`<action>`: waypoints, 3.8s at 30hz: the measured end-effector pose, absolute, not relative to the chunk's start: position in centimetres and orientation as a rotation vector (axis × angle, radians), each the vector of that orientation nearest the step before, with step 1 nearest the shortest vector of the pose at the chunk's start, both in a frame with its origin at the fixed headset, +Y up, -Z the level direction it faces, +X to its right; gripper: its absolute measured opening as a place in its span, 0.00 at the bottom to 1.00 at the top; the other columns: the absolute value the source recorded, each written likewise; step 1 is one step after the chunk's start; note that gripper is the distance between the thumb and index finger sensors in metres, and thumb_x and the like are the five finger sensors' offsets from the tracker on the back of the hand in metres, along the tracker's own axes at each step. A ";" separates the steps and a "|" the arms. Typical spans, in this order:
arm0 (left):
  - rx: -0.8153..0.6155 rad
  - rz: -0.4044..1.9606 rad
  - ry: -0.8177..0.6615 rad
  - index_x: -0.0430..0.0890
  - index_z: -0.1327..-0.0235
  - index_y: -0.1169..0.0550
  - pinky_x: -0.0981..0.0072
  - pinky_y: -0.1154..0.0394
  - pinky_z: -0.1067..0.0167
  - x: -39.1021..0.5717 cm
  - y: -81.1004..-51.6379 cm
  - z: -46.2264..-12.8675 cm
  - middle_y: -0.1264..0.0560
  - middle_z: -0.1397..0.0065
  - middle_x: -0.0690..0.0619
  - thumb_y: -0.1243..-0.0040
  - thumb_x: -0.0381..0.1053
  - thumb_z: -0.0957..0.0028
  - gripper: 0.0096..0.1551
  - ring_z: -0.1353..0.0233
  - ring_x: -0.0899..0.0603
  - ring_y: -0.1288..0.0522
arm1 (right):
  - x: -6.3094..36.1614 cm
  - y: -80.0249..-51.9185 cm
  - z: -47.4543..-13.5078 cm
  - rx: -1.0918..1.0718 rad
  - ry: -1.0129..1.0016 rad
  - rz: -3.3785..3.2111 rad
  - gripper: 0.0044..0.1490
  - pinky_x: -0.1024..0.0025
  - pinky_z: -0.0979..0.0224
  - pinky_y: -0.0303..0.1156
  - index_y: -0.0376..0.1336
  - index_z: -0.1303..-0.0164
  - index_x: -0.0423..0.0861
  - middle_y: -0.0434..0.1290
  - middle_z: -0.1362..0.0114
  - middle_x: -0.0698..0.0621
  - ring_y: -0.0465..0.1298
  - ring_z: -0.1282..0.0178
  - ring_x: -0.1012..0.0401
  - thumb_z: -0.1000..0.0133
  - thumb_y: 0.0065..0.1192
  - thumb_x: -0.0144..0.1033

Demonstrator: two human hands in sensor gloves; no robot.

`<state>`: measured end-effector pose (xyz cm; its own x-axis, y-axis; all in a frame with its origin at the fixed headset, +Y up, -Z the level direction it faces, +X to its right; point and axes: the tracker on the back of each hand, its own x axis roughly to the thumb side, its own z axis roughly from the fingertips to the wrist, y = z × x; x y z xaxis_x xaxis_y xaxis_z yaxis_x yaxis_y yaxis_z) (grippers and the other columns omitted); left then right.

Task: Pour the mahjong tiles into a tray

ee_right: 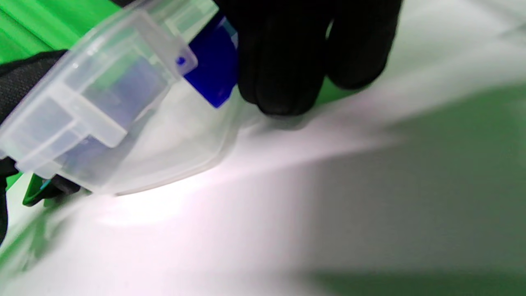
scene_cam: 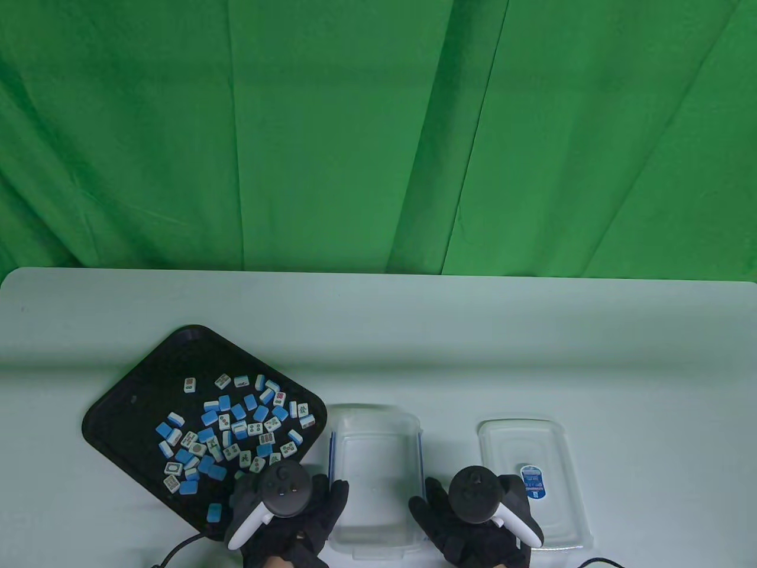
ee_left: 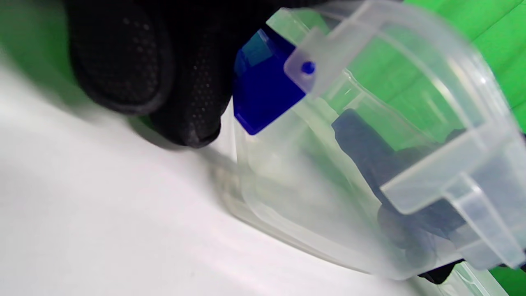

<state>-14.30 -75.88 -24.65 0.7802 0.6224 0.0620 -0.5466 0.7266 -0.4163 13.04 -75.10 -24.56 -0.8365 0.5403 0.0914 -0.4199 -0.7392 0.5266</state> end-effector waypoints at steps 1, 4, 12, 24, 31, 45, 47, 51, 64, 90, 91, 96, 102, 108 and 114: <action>-0.392 0.647 -0.204 0.17 0.26 0.34 0.50 0.17 0.60 -14.3 -75.9 -24.7 0.19 0.42 0.27 0.61 0.58 0.29 0.45 0.54 0.36 0.13 | 13.0 -75.1 -24.6 0.325 0.680 2.506 0.49 0.42 0.25 0.69 0.45 0.12 0.28 0.73 0.26 0.37 0.78 0.38 0.47 0.26 0.36 0.57; -0.393 0.643 -0.205 0.17 0.26 0.34 0.50 0.17 0.60 -14.3 -75.9 -24.7 0.19 0.42 0.27 0.61 0.58 0.29 0.45 0.54 0.36 0.13 | 13.0 -75.1 -24.6 0.324 0.681 2.507 0.49 0.42 0.25 0.69 0.45 0.12 0.28 0.73 0.26 0.37 0.78 0.38 0.47 0.26 0.36 0.57; -0.398 0.633 -0.204 0.18 0.25 0.34 0.50 0.17 0.59 -14.2 -76.0 -24.7 0.19 0.41 0.27 0.61 0.58 0.29 0.45 0.54 0.36 0.13 | 13.0 -75.2 -24.6 0.325 0.684 2.509 0.49 0.42 0.24 0.69 0.45 0.12 0.28 0.72 0.26 0.37 0.78 0.38 0.47 0.26 0.36 0.57; -0.403 0.617 -0.202 0.18 0.25 0.35 0.50 0.17 0.59 -14.2 -76.1 -24.7 0.19 0.41 0.27 0.61 0.58 0.29 0.45 0.53 0.36 0.13 | 12.8 -75.2 -24.5 0.332 0.708 2.519 0.49 0.42 0.24 0.69 0.44 0.12 0.28 0.72 0.25 0.36 0.78 0.37 0.47 0.26 0.36 0.57; -0.409 0.608 -0.202 0.18 0.25 0.35 0.50 0.17 0.59 -14.1 -76.1 -24.7 0.19 0.41 0.27 0.61 0.58 0.29 0.45 0.53 0.36 0.13 | 12.8 -75.2 -24.5 0.331 0.715 2.522 0.49 0.41 0.24 0.68 0.44 0.12 0.28 0.71 0.25 0.36 0.78 0.37 0.47 0.26 0.36 0.57; -0.424 0.596 -0.191 0.19 0.24 0.36 0.49 0.18 0.58 -14.0 -76.2 -24.7 0.20 0.39 0.28 0.61 0.58 0.29 0.45 0.52 0.36 0.13 | 12.7 -75.3 -24.5 0.331 0.726 2.535 0.49 0.41 0.24 0.68 0.43 0.12 0.28 0.71 0.25 0.36 0.77 0.36 0.47 0.26 0.36 0.57; -0.425 0.592 -0.189 0.19 0.24 0.36 0.49 0.18 0.58 -14.0 -76.2 -24.7 0.20 0.39 0.28 0.61 0.58 0.29 0.45 0.52 0.36 0.14 | 12.7 -75.3 -24.5 0.330 0.728 2.539 0.50 0.41 0.24 0.68 0.43 0.12 0.28 0.71 0.24 0.37 0.77 0.36 0.47 0.26 0.36 0.57; -0.389 0.538 -0.103 0.21 0.21 0.38 0.48 0.18 0.57 -14.3 -75.3 -24.2 0.21 0.39 0.26 0.63 0.62 0.29 0.48 0.51 0.34 0.14 | 13.1 -74.9 -24.5 0.306 0.761 2.542 0.52 0.41 0.24 0.68 0.42 0.10 0.31 0.71 0.24 0.37 0.77 0.36 0.46 0.28 0.34 0.62; -0.047 0.670 -0.298 0.24 0.21 0.34 0.50 0.17 0.59 -13.8 -67.3 -20.8 0.18 0.40 0.30 0.61 0.62 0.29 0.45 0.53 0.36 0.13 | 24.1 -70.3 -24.8 -0.192 0.284 2.696 0.53 0.40 0.25 0.68 0.45 0.09 0.34 0.70 0.21 0.37 0.76 0.32 0.44 0.28 0.34 0.65; -0.884 0.999 -0.451 0.20 0.20 0.62 0.26 0.32 0.39 8.3 -69.4 -24.6 0.50 0.23 0.10 0.71 0.65 0.27 0.54 0.26 0.11 0.41 | 29.7 -75.3 -26.3 -0.452 0.485 2.647 0.54 0.33 0.19 0.58 0.35 0.07 0.36 0.51 0.10 0.28 0.55 0.14 0.32 0.29 0.34 0.65; -0.876 0.986 -0.431 0.20 0.21 0.63 0.26 0.33 0.39 8.6 -69.6 -24.8 0.50 0.23 0.10 0.71 0.65 0.27 0.54 0.26 0.11 0.41 | 29.7 -75.3 -26.3 -0.450 0.487 2.651 0.54 0.33 0.18 0.58 0.35 0.07 0.36 0.51 0.10 0.28 0.55 0.14 0.32 0.29 0.33 0.65; -0.914 1.008 -0.397 0.20 0.21 0.63 0.26 0.34 0.38 10.0 -71.7 -25.3 0.52 0.23 0.09 0.71 0.65 0.27 0.54 0.26 0.10 0.43 | 29.7 -75.3 -26.3 -0.436 0.508 2.638 0.54 0.34 0.19 0.59 0.35 0.07 0.36 0.50 0.10 0.26 0.54 0.14 0.32 0.29 0.33 0.66; -0.930 0.947 -0.333 0.20 0.21 0.64 0.24 0.35 0.38 11.1 -73.8 -25.1 0.54 0.24 0.09 0.72 0.64 0.27 0.54 0.25 0.10 0.45 | 29.6 -75.3 -26.3 -0.441 0.507 2.629 0.54 0.33 0.20 0.60 0.35 0.08 0.36 0.49 0.11 0.26 0.54 0.14 0.32 0.28 0.33 0.66; -0.952 0.925 -0.307 0.19 0.21 0.64 0.24 0.35 0.38 11.4 -74.6 -25.3 0.54 0.24 0.09 0.72 0.63 0.27 0.53 0.25 0.09 0.46 | 29.3 -75.5 -26.4 -0.487 0.555 2.721 0.55 0.30 0.21 0.59 0.34 0.07 0.35 0.50 0.10 0.26 0.54 0.14 0.31 0.28 0.33 0.66; -0.972 0.861 -0.304 0.18 0.21 0.66 0.24 0.35 0.38 11.3 -75.2 -25.4 0.53 0.23 0.09 0.71 0.65 0.28 0.56 0.25 0.10 0.44 | 29.6 -75.4 -26.4 -0.443 0.578 2.650 0.55 0.29 0.22 0.60 0.36 0.07 0.35 0.49 0.10 0.26 0.51 0.15 0.29 0.28 0.33 0.65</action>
<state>11.35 -75.19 -25.36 0.6413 0.7546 -0.1386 -0.5007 0.2748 -0.8208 29.58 -75.45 -26.38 -0.8738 0.3040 -0.3795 -0.4344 -0.8387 0.3285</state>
